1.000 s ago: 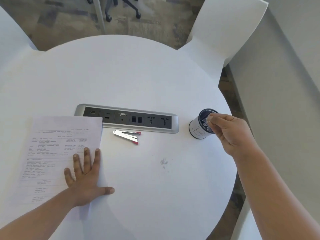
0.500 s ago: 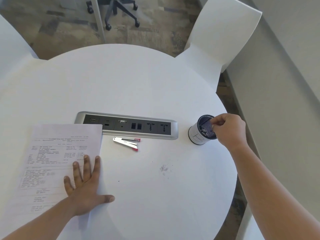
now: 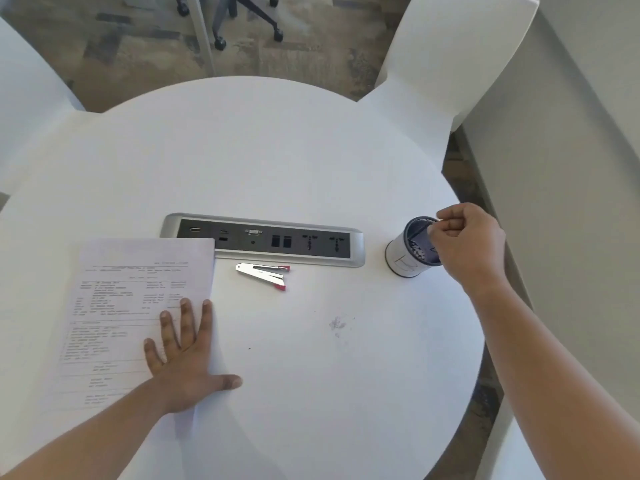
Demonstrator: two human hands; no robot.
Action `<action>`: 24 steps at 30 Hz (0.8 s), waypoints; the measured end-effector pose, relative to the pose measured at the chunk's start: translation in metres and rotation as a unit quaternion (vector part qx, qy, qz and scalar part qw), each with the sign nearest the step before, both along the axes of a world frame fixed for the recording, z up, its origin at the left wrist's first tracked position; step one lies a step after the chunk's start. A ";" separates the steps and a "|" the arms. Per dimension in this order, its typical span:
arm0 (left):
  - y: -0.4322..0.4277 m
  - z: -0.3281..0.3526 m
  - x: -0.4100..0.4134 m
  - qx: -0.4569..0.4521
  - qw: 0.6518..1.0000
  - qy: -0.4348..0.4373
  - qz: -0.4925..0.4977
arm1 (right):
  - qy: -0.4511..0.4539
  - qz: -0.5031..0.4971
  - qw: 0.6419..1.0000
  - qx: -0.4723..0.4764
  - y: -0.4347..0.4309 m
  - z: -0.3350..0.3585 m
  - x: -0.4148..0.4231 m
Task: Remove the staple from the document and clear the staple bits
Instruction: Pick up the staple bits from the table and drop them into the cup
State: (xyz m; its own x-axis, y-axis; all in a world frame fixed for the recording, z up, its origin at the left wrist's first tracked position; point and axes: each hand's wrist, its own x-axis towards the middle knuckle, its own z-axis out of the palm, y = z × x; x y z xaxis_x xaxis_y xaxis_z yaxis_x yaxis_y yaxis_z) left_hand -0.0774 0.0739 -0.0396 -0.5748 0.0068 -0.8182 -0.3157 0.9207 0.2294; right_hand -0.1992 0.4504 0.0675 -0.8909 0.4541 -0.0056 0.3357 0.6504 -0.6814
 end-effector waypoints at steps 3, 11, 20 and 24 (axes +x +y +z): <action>0.001 0.003 -0.001 -0.007 1.000 -0.001 -0.004 | 0.003 -0.014 0.996 -0.091 -0.013 -0.001 0.011; 0.000 0.004 -0.002 -0.013 1.000 0.000 -0.007 | -0.100 0.088 0.985 -0.113 -0.070 -0.050 0.055; 0.000 0.003 0.000 -0.008 1.000 0.005 -0.007 | -0.167 0.266 0.923 0.223 -0.078 -0.098 0.097; -0.001 0.002 0.001 -0.012 1.000 0.006 -0.007 | -0.168 0.361 0.883 0.249 -0.096 -0.096 0.119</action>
